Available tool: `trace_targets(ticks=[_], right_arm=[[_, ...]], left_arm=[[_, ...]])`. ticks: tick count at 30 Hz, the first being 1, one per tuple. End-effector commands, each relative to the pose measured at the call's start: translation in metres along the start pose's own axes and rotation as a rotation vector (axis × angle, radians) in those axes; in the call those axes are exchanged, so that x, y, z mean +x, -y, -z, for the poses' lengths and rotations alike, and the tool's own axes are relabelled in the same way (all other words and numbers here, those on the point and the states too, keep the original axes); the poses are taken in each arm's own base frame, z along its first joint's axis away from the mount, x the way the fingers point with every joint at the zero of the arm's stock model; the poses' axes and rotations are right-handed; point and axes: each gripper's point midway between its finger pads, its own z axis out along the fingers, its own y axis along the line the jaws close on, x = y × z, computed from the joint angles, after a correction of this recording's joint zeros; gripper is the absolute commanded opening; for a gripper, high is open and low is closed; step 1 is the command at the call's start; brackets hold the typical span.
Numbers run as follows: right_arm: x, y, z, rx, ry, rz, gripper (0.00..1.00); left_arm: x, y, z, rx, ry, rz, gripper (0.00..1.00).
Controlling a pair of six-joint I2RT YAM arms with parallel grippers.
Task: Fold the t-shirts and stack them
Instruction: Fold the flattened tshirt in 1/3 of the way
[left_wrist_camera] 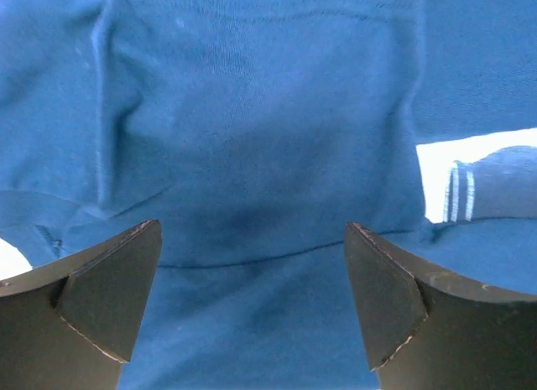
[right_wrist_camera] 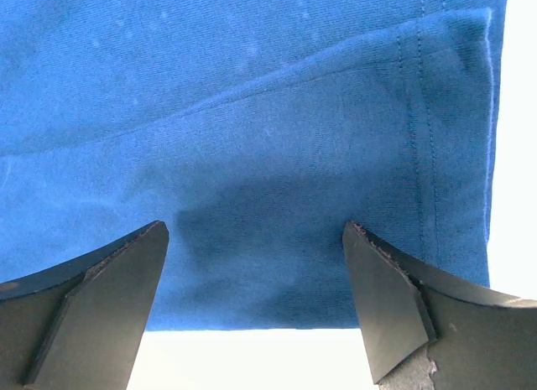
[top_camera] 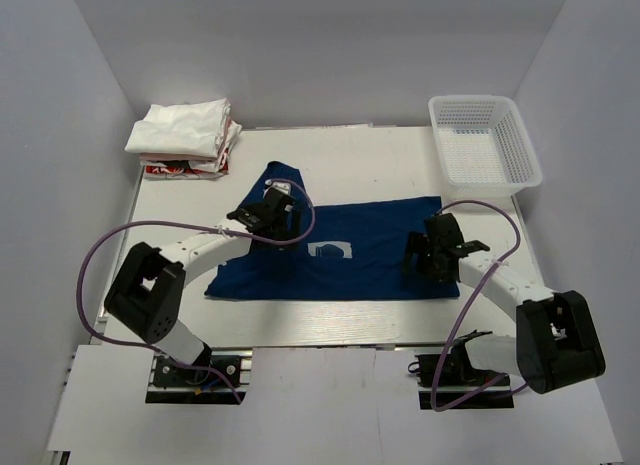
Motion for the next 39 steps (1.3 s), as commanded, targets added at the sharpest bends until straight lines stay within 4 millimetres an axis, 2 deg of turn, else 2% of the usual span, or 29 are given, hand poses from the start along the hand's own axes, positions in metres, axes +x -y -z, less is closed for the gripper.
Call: trace_targets(ticks=[1,4,6,8,9,12,16,22,24,26,28,29,31,34,36,37,39], right_arm=[[0.019,0.001,0.001,-0.019,-0.053,-0.007,0.9],[0.017,0.003,0.002,-0.014,-0.043,-0.007,0.9],[0.015,0.002,0.003,-0.014,-0.034,-0.006,0.9],[0.019,0.004,0.002,-0.01,-0.044,-0.004,0.9],[0.017,0.003,0.002,-0.011,-0.04,-0.004,0.9],[0.019,0.004,0.0,-0.004,-0.051,-0.006,0.9],[0.016,0.003,-0.001,-0.011,-0.04,0.001,0.9],[0.015,0.001,-0.005,-0.013,-0.056,0.021,0.9],[0.008,-0.006,-0.005,-0.043,-0.036,0.048,0.9],[0.001,-0.01,-0.003,-0.061,-0.012,0.073,0.9],[-0.018,-0.02,0.005,-0.101,0.055,0.101,0.9],[-0.025,-0.023,0.01,-0.115,0.083,0.114,0.9],[-0.044,-0.035,0.028,-0.161,0.147,0.136,0.9],[-0.065,-0.045,0.046,-0.207,0.242,0.148,0.9],[-0.076,-0.047,0.053,-0.215,0.282,0.148,0.9],[-0.079,-0.048,0.057,-0.215,0.294,0.142,0.9],[-0.088,-0.048,0.062,-0.202,0.316,0.13,0.9]], left_arm=[[-0.018,0.002,-0.006,0.004,0.087,0.062,0.99],[-0.046,-0.002,-0.012,-0.018,0.164,0.071,0.99],[-0.053,-0.011,-0.025,-0.043,0.158,0.085,0.99],[-0.065,-0.009,-0.033,-0.025,0.16,0.092,0.99],[-0.066,-0.007,-0.045,-0.008,0.134,0.098,0.99],[-0.048,-0.008,-0.072,-0.011,0.029,0.101,0.99],[-0.029,-0.014,-0.094,-0.023,-0.043,0.118,0.99],[-0.028,-0.022,-0.101,-0.011,-0.052,0.18,0.99],[-0.025,-0.025,-0.096,-0.026,-0.067,0.188,0.99],[-0.009,-0.036,-0.093,-0.065,-0.097,0.209,0.99],[-0.007,-0.041,-0.081,-0.087,-0.092,0.245,0.99],[0.006,-0.054,-0.074,-0.141,-0.134,0.258,0.99],[0.006,-0.061,-0.061,-0.187,-0.142,0.298,0.99],[-0.026,-0.058,-0.038,-0.177,-0.04,0.304,0.99],[-0.049,-0.056,-0.031,-0.137,0.017,0.301,0.99],[-0.069,-0.051,-0.027,-0.111,0.059,0.304,0.99],[-0.083,-0.054,-0.03,-0.138,0.084,0.285,0.99]])
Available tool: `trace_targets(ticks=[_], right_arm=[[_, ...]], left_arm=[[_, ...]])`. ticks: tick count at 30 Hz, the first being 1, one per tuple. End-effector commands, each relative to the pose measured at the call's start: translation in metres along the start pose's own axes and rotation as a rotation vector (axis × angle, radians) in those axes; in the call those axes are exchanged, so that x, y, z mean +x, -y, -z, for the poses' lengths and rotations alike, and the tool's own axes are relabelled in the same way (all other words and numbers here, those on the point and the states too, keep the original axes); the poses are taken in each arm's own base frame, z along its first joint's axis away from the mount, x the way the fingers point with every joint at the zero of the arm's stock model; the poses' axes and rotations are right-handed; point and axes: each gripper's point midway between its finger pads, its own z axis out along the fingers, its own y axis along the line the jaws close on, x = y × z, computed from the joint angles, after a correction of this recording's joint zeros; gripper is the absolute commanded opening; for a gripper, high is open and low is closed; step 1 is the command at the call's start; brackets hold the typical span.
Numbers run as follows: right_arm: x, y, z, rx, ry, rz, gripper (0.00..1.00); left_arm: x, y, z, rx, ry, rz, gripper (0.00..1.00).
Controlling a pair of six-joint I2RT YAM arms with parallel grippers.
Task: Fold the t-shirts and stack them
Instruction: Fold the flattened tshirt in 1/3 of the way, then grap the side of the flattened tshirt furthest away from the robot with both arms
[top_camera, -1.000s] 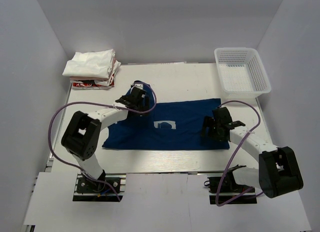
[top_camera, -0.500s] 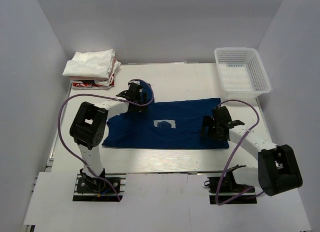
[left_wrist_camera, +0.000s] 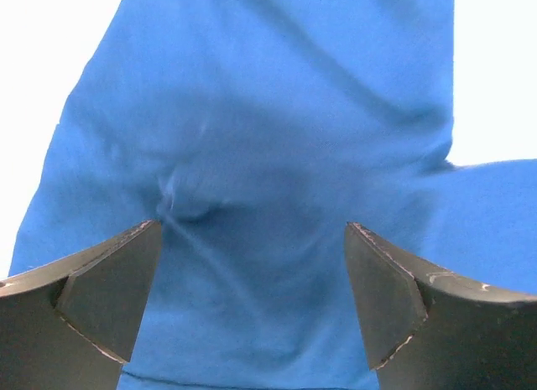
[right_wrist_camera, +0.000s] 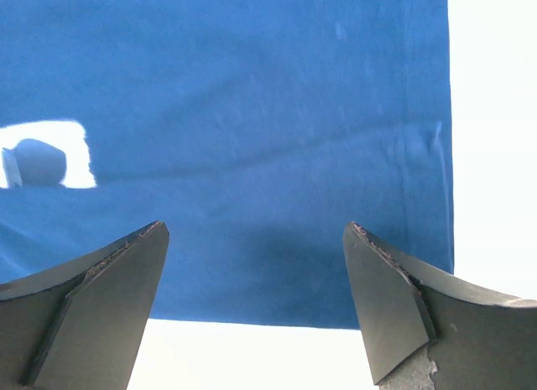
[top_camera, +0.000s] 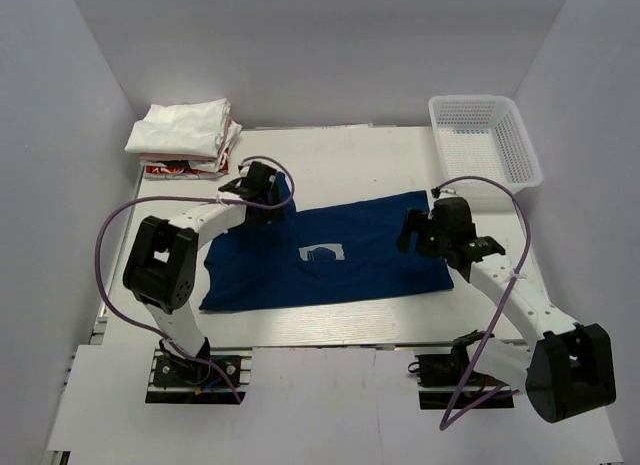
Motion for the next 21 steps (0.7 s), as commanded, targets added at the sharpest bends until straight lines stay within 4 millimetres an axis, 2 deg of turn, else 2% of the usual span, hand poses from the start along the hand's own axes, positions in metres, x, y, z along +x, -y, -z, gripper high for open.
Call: trace_targets(ticks=[1,2,3,5,6,7,8,9,12,13,14,15,16,17,18,19,20,21], right_arm=[[-0.031,-0.008,0.008,-0.009,0.089,0.0,0.9],[-0.035,-0.009,0.008,-0.016,0.106,0.0,0.9],[-0.038,-0.009,0.006,-0.013,0.119,-0.004,0.9],[-0.043,-0.01,0.004,-0.014,0.126,-0.024,0.9],[-0.044,-0.011,0.004,-0.015,0.124,-0.026,0.9],[-0.044,-0.013,0.004,-0.018,0.116,-0.031,0.9],[-0.049,-0.016,0.001,-0.022,0.108,-0.038,0.9],[-0.048,-0.016,0.0,-0.024,0.1,-0.036,0.9],[-0.049,-0.018,-0.005,-0.025,0.087,-0.037,0.9],[-0.048,-0.016,-0.007,-0.013,0.08,-0.04,0.9],[-0.05,-0.014,-0.01,-0.001,0.078,-0.041,0.9],[-0.051,-0.013,-0.012,0.01,0.078,-0.039,0.9],[-0.052,-0.013,-0.013,0.013,0.076,-0.038,0.9],[-0.055,-0.013,-0.014,0.017,0.074,-0.034,0.9],[-0.054,-0.012,-0.018,0.026,0.066,-0.033,0.9],[-0.052,-0.011,-0.019,0.03,0.056,-0.031,0.9],[-0.052,-0.01,-0.023,0.041,0.044,-0.03,0.9],[-0.051,-0.008,-0.024,0.054,0.037,-0.031,0.9]], left_arm=[[-0.069,0.008,0.025,0.011,0.169,0.037,0.99],[-0.072,0.01,0.022,0.007,0.165,0.016,0.99],[-0.09,0.012,0.022,0.013,0.196,0.02,0.99],[-0.092,0.018,0.005,0.014,0.151,-0.021,0.99],[-0.108,0.019,0.008,0.01,0.157,-0.011,0.99],[-0.112,0.02,0.004,-0.006,0.156,-0.012,0.99],[-0.114,0.017,-0.009,-0.021,0.143,-0.02,0.99],[-0.13,0.013,-0.01,-0.024,0.166,-0.014,0.99],[-0.147,0.011,-0.027,-0.012,0.151,0.001,0.99],[-0.147,0.014,-0.031,-0.006,0.141,-0.002,0.99],[-0.159,0.01,-0.033,-0.009,0.158,0.015,0.99],[-0.153,0.012,-0.048,0.006,0.127,0.014,0.99],[-0.156,0.009,-0.055,0.011,0.126,0.008,0.99],[-0.168,0.012,-0.057,0.031,0.141,0.02,0.99],[-0.168,0.013,-0.062,0.028,0.133,0.009,0.99],[-0.158,0.015,-0.075,0.026,0.092,-0.002,0.98],[-0.166,0.013,-0.077,0.025,0.105,0.009,0.95],[-0.162,0.015,-0.081,0.033,0.093,-0.003,0.93]])
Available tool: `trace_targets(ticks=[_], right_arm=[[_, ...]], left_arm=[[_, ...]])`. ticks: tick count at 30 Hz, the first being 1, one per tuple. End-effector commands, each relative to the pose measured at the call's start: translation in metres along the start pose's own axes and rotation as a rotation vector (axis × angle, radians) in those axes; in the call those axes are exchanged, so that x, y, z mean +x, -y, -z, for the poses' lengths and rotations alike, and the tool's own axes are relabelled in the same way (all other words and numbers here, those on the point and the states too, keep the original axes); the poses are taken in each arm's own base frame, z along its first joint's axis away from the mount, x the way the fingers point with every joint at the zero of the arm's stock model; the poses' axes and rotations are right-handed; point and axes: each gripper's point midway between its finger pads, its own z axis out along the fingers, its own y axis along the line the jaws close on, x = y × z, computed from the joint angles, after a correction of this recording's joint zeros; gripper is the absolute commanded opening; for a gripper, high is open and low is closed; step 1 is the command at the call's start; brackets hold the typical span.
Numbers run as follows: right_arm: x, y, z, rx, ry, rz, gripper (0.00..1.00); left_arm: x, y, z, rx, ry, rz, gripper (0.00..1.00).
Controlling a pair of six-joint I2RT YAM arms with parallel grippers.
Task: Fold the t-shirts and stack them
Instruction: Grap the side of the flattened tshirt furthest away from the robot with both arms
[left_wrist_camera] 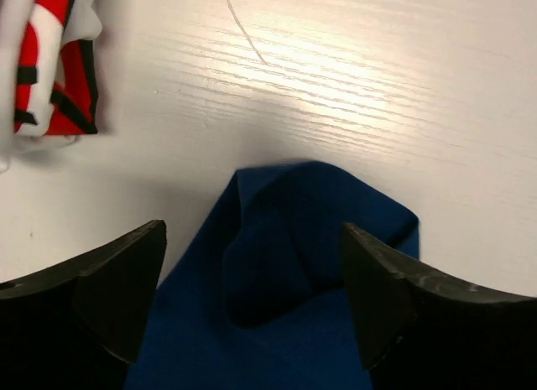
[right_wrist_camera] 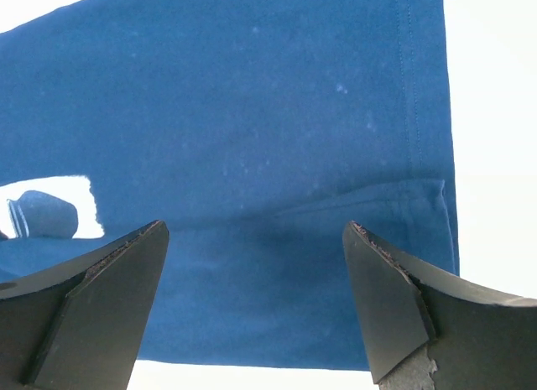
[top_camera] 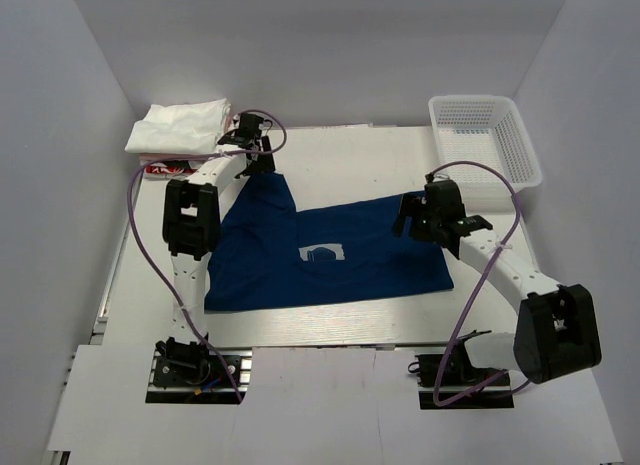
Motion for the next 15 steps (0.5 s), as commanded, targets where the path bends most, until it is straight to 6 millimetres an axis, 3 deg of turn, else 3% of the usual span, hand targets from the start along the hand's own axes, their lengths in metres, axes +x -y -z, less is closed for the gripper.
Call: trace_targets(ticks=[1,2,4,5,7,8,11,15], right_arm=[[-0.019,0.0,-0.001,0.023,0.038,-0.003,0.9],[-0.018,0.0,-0.004,0.026,0.027,-0.002,0.9],[-0.017,0.0,-0.008,0.032,0.013,-0.006,0.9],[-0.016,0.0,-0.01,0.033,0.004,-0.003,0.9],[-0.013,0.0,-0.014,0.037,-0.018,0.001,0.9],[-0.013,0.0,-0.015,0.039,-0.024,0.001,0.9],[-0.01,0.001,-0.017,0.048,-0.037,-0.006,0.9],[-0.007,0.003,-0.018,0.056,-0.045,-0.001,0.9]], left_arm=[[-0.017,0.011,0.009,0.067,0.019,-0.023,0.9],[-0.01,0.012,0.003,0.071,0.004,-0.027,0.84],[-0.009,0.011,0.0,0.085,0.004,-0.019,0.77],[-0.013,0.014,-0.001,0.102,0.017,-0.015,0.67],[-0.013,0.015,-0.004,0.106,0.028,-0.012,0.6],[-0.015,0.018,-0.004,0.121,0.035,-0.01,0.48],[-0.017,0.019,-0.004,0.124,0.043,-0.008,0.34],[-0.022,0.022,-0.004,0.14,0.064,-0.014,0.0]])
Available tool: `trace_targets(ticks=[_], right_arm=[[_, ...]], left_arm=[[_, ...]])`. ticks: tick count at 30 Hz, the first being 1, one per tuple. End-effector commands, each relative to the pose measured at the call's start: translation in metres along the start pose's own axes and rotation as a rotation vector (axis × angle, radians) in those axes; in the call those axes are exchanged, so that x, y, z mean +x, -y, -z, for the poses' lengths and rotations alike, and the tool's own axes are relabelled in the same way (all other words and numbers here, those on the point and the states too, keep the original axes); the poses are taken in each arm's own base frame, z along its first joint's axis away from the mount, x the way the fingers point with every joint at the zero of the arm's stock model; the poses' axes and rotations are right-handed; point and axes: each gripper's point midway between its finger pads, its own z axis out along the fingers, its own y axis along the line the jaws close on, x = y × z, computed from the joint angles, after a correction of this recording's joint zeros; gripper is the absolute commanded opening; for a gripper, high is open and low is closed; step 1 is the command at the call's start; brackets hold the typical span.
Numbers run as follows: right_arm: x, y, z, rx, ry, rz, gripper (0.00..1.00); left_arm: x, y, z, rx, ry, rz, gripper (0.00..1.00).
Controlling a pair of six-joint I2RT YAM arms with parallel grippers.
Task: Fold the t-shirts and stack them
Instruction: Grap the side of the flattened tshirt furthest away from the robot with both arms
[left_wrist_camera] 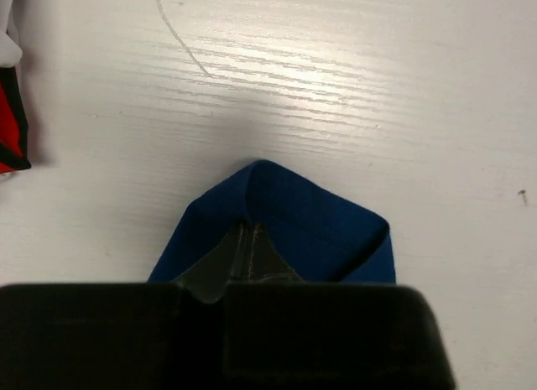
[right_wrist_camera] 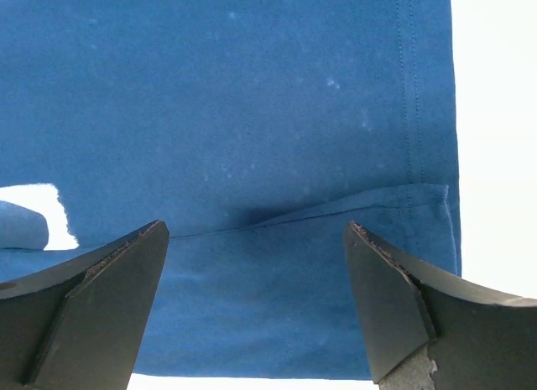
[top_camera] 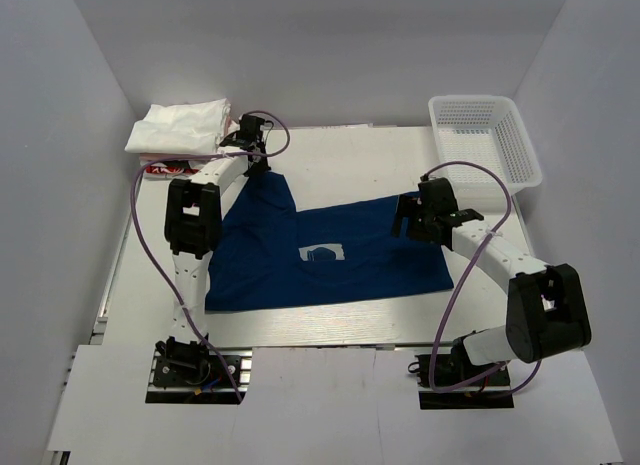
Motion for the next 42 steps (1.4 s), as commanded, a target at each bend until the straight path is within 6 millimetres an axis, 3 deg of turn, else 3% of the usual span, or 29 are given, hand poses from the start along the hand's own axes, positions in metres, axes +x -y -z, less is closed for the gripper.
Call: trace_targets(ticks=[1,6,7,10,11,12,14,15,17,21,24,25,27,28,30,33,37,42], right_arm=[[-0.017,-0.001,0.005,0.017,0.039,-0.006,0.9],[-0.025,0.004,0.003,0.057,0.062,-0.022,0.9],[-0.027,0.005,0.002,0.07,0.068,-0.051,0.9],[-0.054,0.005,0.0,0.119,0.122,-0.095,0.9],[-0.052,0.006,-0.009,0.132,0.1,-0.088,0.9],[-0.074,-0.004,-0.005,0.107,0.137,-0.099,0.9],[-0.068,-0.003,-0.021,0.136,0.086,-0.098,0.9],[-0.088,-0.002,-0.023,0.172,0.129,-0.118,0.9],[-0.089,0.003,-0.03,0.217,0.111,-0.176,0.9],[-0.114,0.015,-0.057,0.349,0.151,-0.215,0.9],[-0.113,0.022,-0.078,0.419,0.116,-0.22,0.9],[-0.132,0.017,-0.074,0.416,0.149,-0.237,0.9],[-0.119,0.025,-0.092,0.47,0.108,-0.223,0.9],[-0.133,0.023,-0.095,0.474,0.135,-0.233,0.9],[-0.125,0.03,-0.107,0.514,0.11,-0.229,0.9],[-0.144,0.027,-0.108,0.513,0.149,-0.26,0.9],[-0.139,0.029,-0.121,0.497,0.119,-0.282,0.9],[-0.117,0.037,-0.128,0.518,0.062,-0.282,0.9]], left_arm=[[-0.028,0.009,0.015,0.047,0.081,-0.009,0.0],[-0.019,0.009,0.018,0.074,0.089,-0.045,0.0],[-0.027,0.012,0.031,0.101,0.118,-0.04,0.0],[-0.021,0.011,0.04,0.131,0.148,-0.074,0.0],[-0.028,0.014,0.054,0.153,0.178,-0.07,0.0],[-0.021,0.014,0.055,0.171,0.178,-0.093,0.0],[-0.02,0.013,0.063,0.182,0.189,-0.103,0.0],[-0.02,0.012,0.069,0.182,0.194,-0.115,0.0],[-0.018,0.012,0.075,0.191,0.194,-0.116,0.0],[-0.004,0.01,0.083,0.213,0.177,-0.129,0.0],[-0.002,0.01,0.091,0.229,0.188,-0.129,0.0],[0.003,0.009,0.089,0.226,0.179,-0.141,0.0],[0.001,0.011,0.098,0.251,0.201,-0.153,0.0],[0.008,0.009,0.095,0.248,0.186,-0.155,0.0],[0.005,0.009,0.098,0.25,0.201,-0.162,0.0],[0.002,0.009,0.102,0.251,0.211,-0.171,0.0],[0.008,0.008,0.1,0.249,0.199,-0.172,0.0],[0.006,0.005,0.105,0.237,0.21,-0.169,0.0]])
